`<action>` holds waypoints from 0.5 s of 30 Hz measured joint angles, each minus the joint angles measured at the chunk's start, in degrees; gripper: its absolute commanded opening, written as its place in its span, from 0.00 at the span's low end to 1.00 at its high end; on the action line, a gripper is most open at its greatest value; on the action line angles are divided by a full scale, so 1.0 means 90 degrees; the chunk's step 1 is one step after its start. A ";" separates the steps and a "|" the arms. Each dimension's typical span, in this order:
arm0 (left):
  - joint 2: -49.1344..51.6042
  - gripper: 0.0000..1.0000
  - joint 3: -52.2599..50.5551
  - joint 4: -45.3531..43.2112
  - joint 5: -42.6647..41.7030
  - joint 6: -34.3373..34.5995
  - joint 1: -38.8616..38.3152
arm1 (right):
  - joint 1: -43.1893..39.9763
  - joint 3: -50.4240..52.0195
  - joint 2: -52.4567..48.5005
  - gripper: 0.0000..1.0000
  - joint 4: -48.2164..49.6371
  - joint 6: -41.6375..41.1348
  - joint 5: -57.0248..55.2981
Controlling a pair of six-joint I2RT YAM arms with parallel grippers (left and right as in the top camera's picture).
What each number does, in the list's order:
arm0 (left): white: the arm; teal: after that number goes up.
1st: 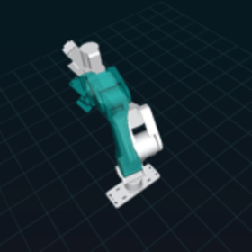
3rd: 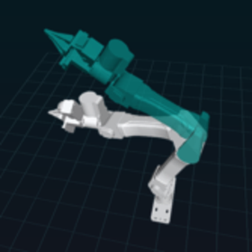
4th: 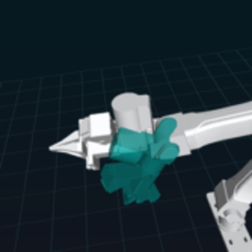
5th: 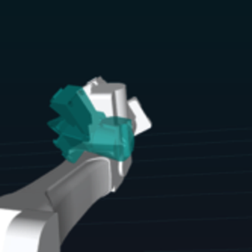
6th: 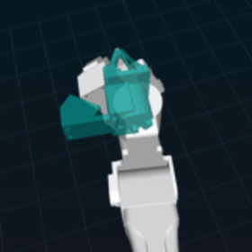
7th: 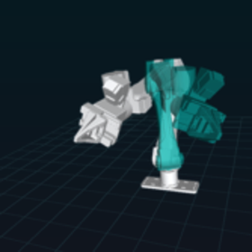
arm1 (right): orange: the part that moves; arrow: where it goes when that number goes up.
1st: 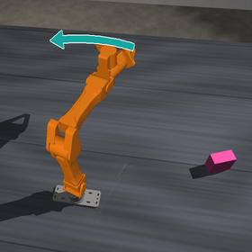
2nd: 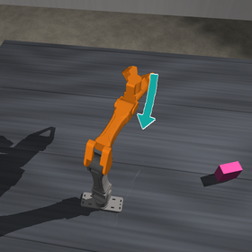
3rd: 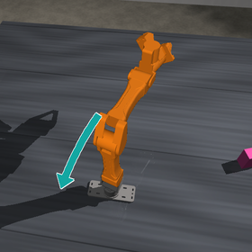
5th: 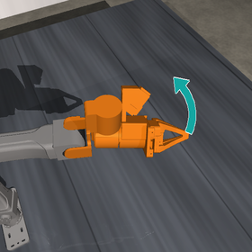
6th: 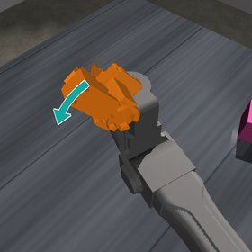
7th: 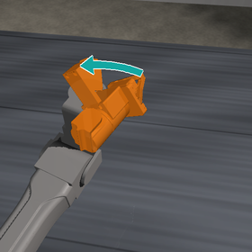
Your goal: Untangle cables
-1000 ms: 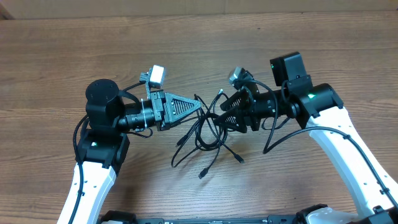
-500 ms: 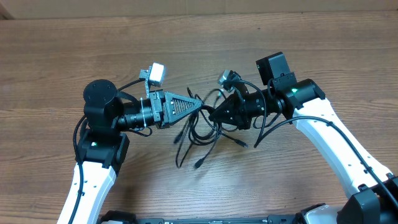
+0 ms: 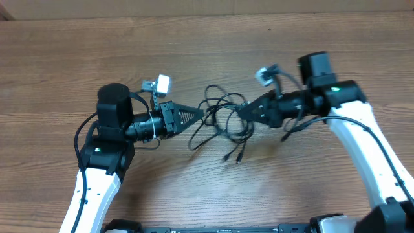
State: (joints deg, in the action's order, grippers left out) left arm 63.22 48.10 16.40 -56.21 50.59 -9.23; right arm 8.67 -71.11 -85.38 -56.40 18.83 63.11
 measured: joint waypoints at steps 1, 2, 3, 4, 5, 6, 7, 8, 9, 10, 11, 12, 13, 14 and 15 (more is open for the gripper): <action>-0.0002 0.04 -0.0002 0.0393 0.0311 -0.0119 0.0000 | -0.0177 0.0000 0.0097 0.04 -0.0029 -0.0017 0.0136; 0.0000 0.04 -0.0005 0.0729 0.0610 -0.0202 -0.0002 | -0.0355 0.0000 0.0206 0.04 -0.0051 -0.0027 0.0291; 0.0000 0.04 -0.0005 0.1059 0.0959 -0.0274 -0.0002 | -0.0532 0.0000 0.0328 0.04 -0.0073 -0.0044 0.0444; 0.0000 0.04 -0.0005 0.1287 0.1192 -0.0330 -0.0010 | -0.0682 0.0000 0.0423 0.04 -0.0092 -0.0058 0.0566; -0.0002 0.04 -0.0002 0.1515 0.1452 -0.0376 -0.0017 | -0.0840 0.0000 0.0515 0.04 -0.0121 -0.0068 0.0687; -0.0002 0.04 -0.0002 0.1746 0.1710 -0.0432 -0.0017 | -0.0971 0.0000 0.0580 0.04 -0.0146 -0.0073 0.0782; -0.0002 0.04 -0.0002 0.1928 0.1899 -0.0457 -0.0022 | -0.1090 0.0000 0.0627 0.04 -0.0168 -0.0085 0.0889; -0.0002 0.04 -0.0002 0.2023 0.1999 -0.0476 -0.0044 | -0.1158 0.0000 0.0639 0.04 -0.0189 -0.0085 0.0976; -0.0015 0.04 0.0005 0.2132 0.2110 -0.0481 -0.0063 | -0.1207 0.0000 0.0641 0.04 -0.0202 -0.0087 0.1054; -0.0027 0.04 0.0029 0.2263 0.2232 -0.0483 -0.0095 | -0.1234 0.0010 0.0639 0.04 -0.0199 -0.0090 0.1127; -0.0039 0.04 0.0049 0.2365 0.2336 -0.0486 -0.0102 | -0.1251 0.0029 0.0636 0.04 -0.0206 -0.0083 0.1207; -0.0051 0.04 0.0073 0.2489 0.2499 -0.0505 -0.0104 | -0.1260 0.0036 0.0636 0.04 -0.0214 -0.0075 0.1302; -0.0066 0.04 0.0078 0.2713 0.2888 -0.0522 -0.0080 | -0.1311 0.0034 0.0636 0.04 -0.0177 -0.0061 0.1428; -0.0063 0.04 0.0070 0.2900 0.3177 -0.0525 -0.0036 | -0.1399 0.0034 0.0644 0.04 -0.0158 -0.0046 0.1520; -0.0058 0.04 0.0051 0.3031 0.3478 -0.0525 0.0005 | -0.1486 0.0034 0.0648 0.04 -0.0155 -0.0036 0.1598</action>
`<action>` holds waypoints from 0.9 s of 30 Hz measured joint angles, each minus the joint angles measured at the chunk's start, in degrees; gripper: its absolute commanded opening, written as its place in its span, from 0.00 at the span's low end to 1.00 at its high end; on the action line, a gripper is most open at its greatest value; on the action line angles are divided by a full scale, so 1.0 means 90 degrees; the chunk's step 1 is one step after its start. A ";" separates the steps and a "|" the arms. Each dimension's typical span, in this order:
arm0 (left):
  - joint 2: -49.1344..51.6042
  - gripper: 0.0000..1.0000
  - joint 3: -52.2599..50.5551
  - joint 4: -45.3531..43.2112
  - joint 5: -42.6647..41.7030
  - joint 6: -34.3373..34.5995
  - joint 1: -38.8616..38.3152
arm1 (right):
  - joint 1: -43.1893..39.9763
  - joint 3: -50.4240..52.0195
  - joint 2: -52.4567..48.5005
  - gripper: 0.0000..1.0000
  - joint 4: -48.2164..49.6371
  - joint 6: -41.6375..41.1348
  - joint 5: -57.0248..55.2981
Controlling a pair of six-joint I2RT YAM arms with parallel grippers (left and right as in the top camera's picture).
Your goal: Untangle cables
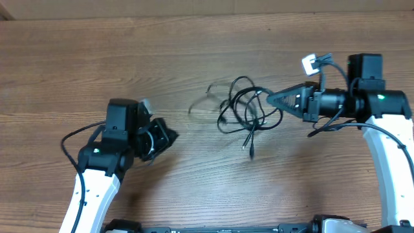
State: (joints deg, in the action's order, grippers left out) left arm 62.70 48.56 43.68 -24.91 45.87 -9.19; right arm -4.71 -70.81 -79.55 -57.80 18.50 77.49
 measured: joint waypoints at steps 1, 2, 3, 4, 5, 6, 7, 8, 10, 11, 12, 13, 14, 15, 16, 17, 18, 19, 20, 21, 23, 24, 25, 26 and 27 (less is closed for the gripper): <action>0.0000 0.04 -0.0010 0.0104 0.0226 0.0002 0.0024 | -0.0078 0.0000 0.0000 0.04 0.0010 0.0012 0.0073; 0.0000 0.04 -0.0010 0.0221 0.0461 0.0010 0.0024 | -0.0119 0.0000 0.0000 0.04 0.0015 0.0024 0.0109; 0.0000 0.04 -0.0010 0.0318 0.0656 0.0036 0.0024 | -0.0134 0.0000 0.0000 0.04 0.0015 0.0029 0.0153; 0.0000 0.04 -0.0012 0.0442 0.0884 0.0092 0.0024 | -0.0134 0.0000 0.0000 0.04 0.0015 0.0039 0.0189; 0.0000 0.04 -0.0012 0.0525 0.1027 0.0131 0.0024 | -0.0134 0.0000 0.0000 0.04 0.0017 0.0044 0.0204; 0.0000 0.04 -0.0012 0.0590 0.1178 0.0197 0.0024 | -0.0134 0.0000 0.0000 0.04 0.0017 0.0053 0.0223; 0.0000 0.05 -0.0015 0.0627 0.1321 0.0243 0.0024 | -0.0134 0.0000 0.0000 0.04 0.0017 0.0051 0.0231; 0.0000 0.09 -0.0017 0.0627 0.1435 0.0274 0.0024 | -0.0134 0.0000 0.0000 0.04 0.0007 0.0061 0.0238; 0.0000 0.24 -0.0017 0.0566 0.1545 0.0335 0.0024 | -0.0126 0.0000 0.0000 0.04 -0.0078 0.0066 0.0253; 0.0000 0.35 -0.0022 0.0483 0.1562 0.0367 0.0024 | -0.0114 0.0000 0.0000 0.04 -0.0158 0.0068 0.0250; 0.0000 0.49 -0.0022 0.0355 0.1523 0.0398 0.0027 | -0.0087 0.0000 0.0000 0.04 -0.0255 0.0070 0.0226; 0.0000 0.60 -0.0024 0.0231 0.1443 0.0381 0.0027 | -0.0070 0.0000 0.0000 0.04 -0.0296 0.0078 0.0187; 0.0000 0.77 -0.0034 -0.0024 0.1246 0.0316 0.0027 | -0.0027 0.0000 0.0000 0.04 -0.0345 0.0073 0.0114; 0.0000 0.89 -0.0034 -0.0301 0.1013 0.0192 0.0027 | 0.0019 0.0000 0.0000 0.04 -0.0379 0.0068 0.0017; 0.0000 0.99 -0.0034 -0.0653 0.0680 0.0056 0.0027 | 0.0073 0.0000 0.0000 0.04 -0.0401 0.0063 -0.0092; 0.0000 1.00 -0.0034 -0.0942 0.0347 -0.0078 0.0027 | 0.0119 0.0000 0.0000 0.04 -0.0410 0.0061 -0.0182; 0.0000 1.00 -0.0032 -0.1197 -0.0002 -0.0182 0.0027 | 0.0158 0.0000 0.0000 0.04 -0.0418 0.0046 -0.0265; 0.0000 1.00 -0.0032 -0.1428 -0.0389 -0.0294 0.0027 | 0.0187 0.0000 0.0000 0.04 -0.0415 0.0027 -0.0318; 0.0000 0.98 -0.0032 -0.1596 -0.0729 -0.0369 0.0024 | 0.0206 0.0000 0.0000 0.04 -0.0415 0.0007 -0.0362; 0.0000 0.94 -0.0032 -0.1678 -0.1003 -0.0437 0.0024 | 0.0209 0.0000 0.0000 0.04 -0.0415 -0.0012 -0.0393; 0.0000 0.86 -0.0032 -0.1666 -0.1426 -0.0525 0.0022 | 0.0206 0.0000 0.0000 0.04 -0.0415 -0.0032 -0.0452; 0.0000 0.83 -0.0032 -0.1615 -0.1591 -0.0571 0.0022 | 0.0206 0.0000 0.0000 0.04 -0.0418 -0.0041 -0.0483; 0.0000 0.83 -0.0034 -0.1581 -0.1702 -0.0607 0.0019 | 0.0206 0.0000 0.0000 0.04 -0.0413 -0.0049 -0.0491; 0.0005 0.82 -0.0034 -0.1520 -0.1800 -0.0610 0.0000 | 0.0211 0.0000 0.0000 0.04 -0.0415 -0.0053 -0.0498; 0.0022 0.81 -0.0034 -0.1481 -0.1860 -0.0576 -0.0034 | 0.0221 0.0000 0.0000 0.04 -0.0413 -0.0058 -0.0498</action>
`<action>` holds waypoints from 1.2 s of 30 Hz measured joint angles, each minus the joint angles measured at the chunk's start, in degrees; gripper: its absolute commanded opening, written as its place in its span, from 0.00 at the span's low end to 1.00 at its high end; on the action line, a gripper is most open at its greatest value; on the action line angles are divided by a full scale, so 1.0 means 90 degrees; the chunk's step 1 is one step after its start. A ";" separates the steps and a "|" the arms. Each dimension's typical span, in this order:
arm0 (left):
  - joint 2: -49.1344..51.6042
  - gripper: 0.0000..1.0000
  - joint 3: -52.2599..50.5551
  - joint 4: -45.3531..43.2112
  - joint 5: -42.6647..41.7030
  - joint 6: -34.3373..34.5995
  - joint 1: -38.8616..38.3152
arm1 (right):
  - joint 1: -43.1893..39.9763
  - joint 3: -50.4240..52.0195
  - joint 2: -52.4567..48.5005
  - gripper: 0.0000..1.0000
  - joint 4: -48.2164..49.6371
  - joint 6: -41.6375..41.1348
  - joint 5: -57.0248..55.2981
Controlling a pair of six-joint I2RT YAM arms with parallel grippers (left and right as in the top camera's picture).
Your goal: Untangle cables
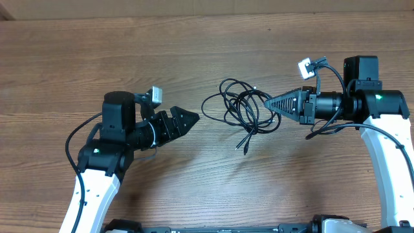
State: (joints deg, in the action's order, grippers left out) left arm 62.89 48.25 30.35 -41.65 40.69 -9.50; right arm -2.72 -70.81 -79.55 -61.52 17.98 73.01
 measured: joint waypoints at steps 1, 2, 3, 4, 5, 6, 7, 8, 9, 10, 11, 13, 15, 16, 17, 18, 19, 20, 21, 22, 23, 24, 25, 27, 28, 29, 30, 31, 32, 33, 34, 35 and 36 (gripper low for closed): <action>0.0024 0.81 0.0000 0.0005 -0.0027 0.0039 -0.0053 | 0.0017 0.0000 0.0000 0.04 -0.0002 0.0000 -0.0005; 0.0080 0.81 0.0000 -0.0005 -0.0024 0.0134 -0.0160 | 0.0036 0.0000 0.0000 0.04 0.0000 0.0002 -0.0002; 0.0143 0.82 0.0000 -0.0022 -0.0002 0.0231 -0.0282 | 0.0070 0.0000 0.0000 0.04 -0.0007 -0.0002 -0.0002; 0.0221 0.85 0.0000 -0.0056 0.0049 0.0345 -0.0418 | 0.0119 0.0000 0.0000 0.04 -0.0007 0.0000 -0.0002; 0.0316 0.88 0.0000 -0.0126 0.0141 0.0481 -0.0576 | 0.0165 0.0000 0.0000 0.04 -0.0007 0.0000 -0.0005; 0.0449 0.90 0.0000 -0.0228 0.0260 0.0678 -0.0792 | 0.0233 0.0000 0.0000 0.04 -0.0019 -0.0002 0.0000; 0.0539 0.91 0.0000 -0.0323 0.0338 0.0787 -0.0923 | 0.0277 0.0000 0.0000 0.04 -0.0029 0.0000 -0.0002; 0.0695 0.90 0.0000 -0.0478 0.0476 0.0967 -0.1141 | 0.0333 0.0000 0.0000 0.04 -0.0029 0.0000 0.0000; 0.0806 0.87 0.0000 -0.0607 0.0578 0.1073 -0.1280 | 0.0367 0.0000 0.0000 0.04 -0.0032 -0.0005 -0.0002; 0.0942 0.76 0.0000 -0.0758 0.0714 0.1190 -0.1443 | 0.0410 0.0000 0.0000 0.04 -0.0049 -0.0005 -0.0002; 0.1098 0.44 0.0000 -0.0884 0.0862 0.1311 -0.1593 | 0.0444 0.0000 0.0000 0.04 -0.0070 -0.0002 0.0000; 0.1392 0.04 0.0000 -0.0996 0.1117 0.1445 -0.1809 | 0.0488 0.0000 0.0000 0.04 -0.0131 -0.0007 0.0000; 0.1632 0.04 0.0000 -0.0988 0.1246 0.1508 -0.1906 | 0.0515 0.0000 0.0000 0.04 -0.0168 -0.0015 -0.0044; 0.1732 0.04 0.0000 -0.0925 0.1260 0.1537 -0.1909 | 0.0520 0.0000 0.0000 0.04 -0.0177 -0.0010 -0.0092; 0.1812 0.04 0.0000 -0.0814 0.1273 0.1542 -0.1911 | 0.0527 0.0000 0.0000 0.04 -0.0185 -0.0012 -0.0199; 0.1860 0.04 0.0007 -0.0675 0.1273 0.1532 -0.1914 | 0.0534 0.0000 0.0000 0.04 -0.0192 -0.0012 -0.0333; 0.1868 0.04 0.0007 -0.0568 0.1273 0.1503 -0.1916 | 0.0549 0.0000 0.0000 0.04 -0.0211 -0.0012 -0.0461; 0.1865 0.04 0.0010 -0.0420 0.1270 0.1443 -0.1923 | 0.0561 0.0000 0.0000 0.04 -0.0226 -0.0039 -0.0680; 0.1851 0.04 0.0015 -0.0265 0.1251 0.1358 -0.1921 | 0.0573 0.0000 0.0000 0.04 -0.0233 -0.0090 -0.0899; 0.1836 0.04 0.0015 -0.0124 0.1241 0.1260 -0.1911 | 0.0583 0.0000 0.0000 0.04 -0.0228 -0.0197 -0.1190; 0.1804 0.04 0.0019 0.0041 0.1217 0.1151 -0.1882 | 0.0595 0.0000 0.0000 0.04 -0.0219 -0.0362 -0.1518; 0.1753 0.04 0.0022 0.0199 0.1192 0.1066 -0.1829 | 0.0607 0.0000 0.0000 0.04 -0.0211 -0.0571 -0.1872; 0.1671 0.04 0.0024 0.0350 0.1166 0.0971 -0.1751 | 0.0631 0.0002 0.0000 0.04 -0.0202 -0.0835 -0.2283; 0.1433 0.04 0.0039 0.0571 0.1115 0.0838 -0.1542 | 0.0692 0.0005 0.0000 0.04 -0.0194 -0.1438 -0.3133; 0.1270 0.04 0.0056 0.0670 0.1076 0.0784 -0.1404 | 0.0709 0.0010 0.0000 0.04 -0.0209 -0.1683 -0.3439; 0.1105 0.04 0.0070 0.0738 0.1047 0.0750 -0.1260 | 0.0743 0.0012 0.0000 0.04 -0.0231 -0.1967 -0.3793; 0.0918 0.05 0.0085 0.0814 0.1015 0.0712 -0.1098 | 0.0782 0.0010 0.0000 0.04 -0.0255 -0.2319 -0.4214; 0.0775 0.04 0.0085 0.0877 0.1015 0.0673 -0.0964 | 0.0792 0.0012 0.0000 0.04 -0.0265 -0.2535 -0.4493; 0.0583 0.04 0.0085 0.1052 0.1100 0.0614 -0.0753 | 0.0780 0.0010 0.0002 0.04 -0.0223 -0.2771 -0.4993; 0.0413 0.04 0.0066 0.1214 0.1173 0.0583 -0.0498 | 0.0692 0.0010 0.0007 0.04 -0.0185 -0.2997 -0.5423; 0.0245 0.04 0.0046 0.1285 0.1241 0.0554 -0.0243 | 0.0595 0.0010 0.0007 0.04 -0.0172 -0.3228 -0.5850; 0.0112 0.04 0.0041 0.1304 0.1304 0.0520 -0.0002 | 0.0527 0.0010 0.0007 0.04 -0.0172 -0.3398 -0.6178; -0.0015 0.04 0.0041 0.1309 0.1353 0.0495 0.0204 | 0.0488 0.0010 0.0007 0.04 -0.0172 -0.3555 -0.6470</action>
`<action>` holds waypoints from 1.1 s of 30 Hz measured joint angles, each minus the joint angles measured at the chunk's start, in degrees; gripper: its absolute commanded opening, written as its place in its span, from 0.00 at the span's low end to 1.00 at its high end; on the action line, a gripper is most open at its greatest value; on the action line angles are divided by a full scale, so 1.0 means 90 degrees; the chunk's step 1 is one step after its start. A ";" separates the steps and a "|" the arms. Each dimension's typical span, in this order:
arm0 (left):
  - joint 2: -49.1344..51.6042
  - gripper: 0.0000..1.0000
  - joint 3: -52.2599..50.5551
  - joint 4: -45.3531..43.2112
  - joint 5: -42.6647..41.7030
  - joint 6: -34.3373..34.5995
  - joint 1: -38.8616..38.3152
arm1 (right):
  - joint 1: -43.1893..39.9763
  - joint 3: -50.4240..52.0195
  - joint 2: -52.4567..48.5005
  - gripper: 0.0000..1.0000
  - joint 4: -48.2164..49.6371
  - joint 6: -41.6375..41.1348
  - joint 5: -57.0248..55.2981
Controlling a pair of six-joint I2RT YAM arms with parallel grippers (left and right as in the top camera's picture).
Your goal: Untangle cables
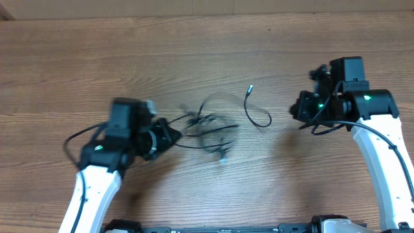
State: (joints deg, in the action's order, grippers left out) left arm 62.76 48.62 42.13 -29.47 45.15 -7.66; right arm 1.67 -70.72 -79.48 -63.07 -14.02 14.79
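Observation:
A blurred bundle of black cables (208, 127) lies left of the table's middle, one strand running into my left gripper (173, 133). That gripper looks shut on the strand, though the fingers are foreshortened. One short black cable (257, 114) lies apart on the wood to the right, curved, its plug end pointing up. My right gripper (296, 111) sits just right of it, tipped downward. It touches no cable, and its jaws cannot be made out.
The wooden table (207, 52) runs to a far edge at the top of the view. Both white arms reach in from the near edge, left arm (97, 188) and right arm (381, 162).
The bundle has shifted left toward my left gripper, which now has a strand of it. One short cable has come free and lies alone on the right. My right gripper has let go and drawn back.
Both grippers were at the tangle in the middle. Then the right one held it on the right while the left had drawn back. Then the left pointed at the bundle again. Now the bundle is on the left and one cable lies separate.

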 measured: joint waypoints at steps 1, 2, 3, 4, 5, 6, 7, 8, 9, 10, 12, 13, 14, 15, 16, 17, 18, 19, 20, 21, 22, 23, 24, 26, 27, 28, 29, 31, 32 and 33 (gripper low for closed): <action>-0.0121 0.04 -0.0002 0.0015 0.0041 -0.0022 0.0180 | -0.0010 0.0000 0.0000 0.04 -0.0002 -0.0165 -0.0272; -0.0272 0.04 -0.0007 0.0027 0.0075 -0.0044 0.0379 | -0.0010 0.0000 0.0000 0.04 0.0000 -0.0340 -0.0551; -0.0372 0.04 -0.0007 0.0032 0.0100 -0.0046 0.0505 | -0.0010 0.0000 0.0000 0.04 0.0002 -0.0418 -0.0668; -0.0457 0.04 -0.0007 0.0036 0.0117 -0.0046 0.0610 | -0.0010 0.0000 0.0000 0.04 0.0000 -0.0520 -0.0799; -0.0556 0.04 -0.0007 0.0039 0.0117 -0.0049 0.0724 | -0.0007 0.0000 0.0000 0.09 0.0002 -0.0612 -0.0918; -0.0614 0.04 -0.0010 0.0039 0.0117 -0.0061 0.0789 | -0.0007 0.0000 -0.0002 0.16 0.0002 -0.0702 -0.0981; -0.0656 0.04 -0.0012 0.0039 0.0114 -0.0066 0.0826 | -0.0010 0.0000 -0.0002 0.27 0.0000 -0.0758 -0.1010; -0.0680 0.04 -0.0012 0.0036 0.0104 -0.0073 0.0826 | -0.0007 0.0000 -0.0002 0.33 0.0000 -0.0831 -0.0993; -0.0682 0.04 -0.0012 0.0039 0.0063 -0.0100 0.0823 | -0.0002 0.0000 -0.0005 0.36 -0.0007 -0.0821 -0.0901; -0.0680 0.04 -0.0017 0.0036 0.0012 -0.0153 0.0818 | 0.0002 0.0000 -0.0010 0.38 -0.0012 -0.0818 -0.0787; -0.0673 0.04 -0.0029 0.0015 -0.0107 -0.0250 0.0814 | 0.0044 0.0000 -0.0051 0.39 -0.0012 -0.0704 -0.0294; -0.0673 0.04 -0.0034 -0.0036 -0.0185 -0.0287 0.0809 | 0.0078 0.0005 -0.0080 0.38 -0.0015 -0.0602 -0.0022; -0.0673 0.04 -0.0039 -0.0143 -0.0248 -0.0311 0.0809 | 0.0121 0.0024 -0.0109 0.38 -0.0002 -0.0508 0.0255; -0.0673 0.04 -0.0041 -0.0304 -0.0335 -0.0340 0.0809 | 0.0185 0.0070 -0.0134 0.38 0.0012 -0.0401 0.0583; -0.0668 0.04 -0.0051 -0.0544 -0.0440 -0.0362 0.0809 | 0.0255 0.0129 -0.0153 0.38 0.0005 -0.0321 0.0860; -0.0665 0.05 -0.0056 -0.0806 -0.0534 -0.0350 0.0809 | 0.0328 0.0199 -0.0165 0.38 0.0000 -0.0257 0.1100; -0.0663 0.04 -0.0070 -0.1183 -0.0680 -0.0333 0.0809 | 0.0440 0.0291 -0.0185 0.38 -0.0015 -0.0189 0.1396; -0.0661 0.04 -0.0070 -0.1479 -0.0787 -0.0289 0.0809 | 0.0495 0.0330 -0.0189 0.38 -0.0017 -0.0153 0.1540; -0.0656 0.04 -0.0078 -0.1855 -0.0918 -0.0214 0.0809 | 0.0595 0.0393 -0.0202 0.38 -0.0024 -0.0104 0.1773; -0.0651 0.04 -0.0073 -0.2227 -0.1049 -0.0146 0.0809 | 0.0663 0.0420 -0.0202 0.38 -0.0027 -0.0087 0.1919; -0.0651 0.04 -0.0075 -0.2535 -0.1156 -0.0041 0.0809 | 0.0753 0.0437 -0.0202 0.39 -0.0027 -0.0066 0.2113; -0.0651 0.04 -0.0075 -0.2868 -0.1277 0.0073 0.0809 | 0.0833 0.0442 -0.0202 0.40 -0.0024 -0.0041 0.2283; -0.0651 0.04 -0.0075 -0.3123 -0.1375 0.0206 0.0809 | 0.0930 0.0442 -0.0202 0.42 -0.0005 0.0007 0.2470; -0.0651 0.04 -0.0075 -0.3485 -0.1537 0.0505 0.0809 | 0.1115 0.0444 -0.0202 0.49 0.0029 0.0090 0.2781; -0.0651 0.04 -0.0075 -0.3640 -0.1632 0.0670 0.0809 | 0.1243 0.0444 -0.0202 0.55 0.0085 0.0141 0.2936; -0.0651 0.04 -0.0075 -0.3781 -0.1712 0.0823 0.0809 | 0.1345 0.0444 -0.0202 0.63 0.0165 0.0180 0.3043; -0.0651 0.04 -0.0075 -0.3905 -0.1804 0.0981 0.0809 | 0.1474 0.0444 -0.0202 0.73 0.0257 0.0197 0.3130; -0.0651 0.04 -0.0075 -0.4150 -0.2001 0.1297 0.0809 | 0.1746 0.0447 -0.0202 0.89 0.0580 0.0250 0.3237; -0.0651 0.04 -0.0075 -0.4262 -0.2110 0.1469 0.0809 | 0.1899 0.0449 -0.0202 0.90 0.0806 0.0274 0.3252; -0.0651 0.04 -0.0075 -0.4376 -0.2205 0.1615 0.0809 | 0.2025 0.0449 -0.0202 0.90 0.1027 0.0279 0.3237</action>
State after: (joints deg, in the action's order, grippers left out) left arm 56.90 47.94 2.74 -49.32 59.68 -0.38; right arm 19.90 -66.67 -81.30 -53.82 -11.51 43.92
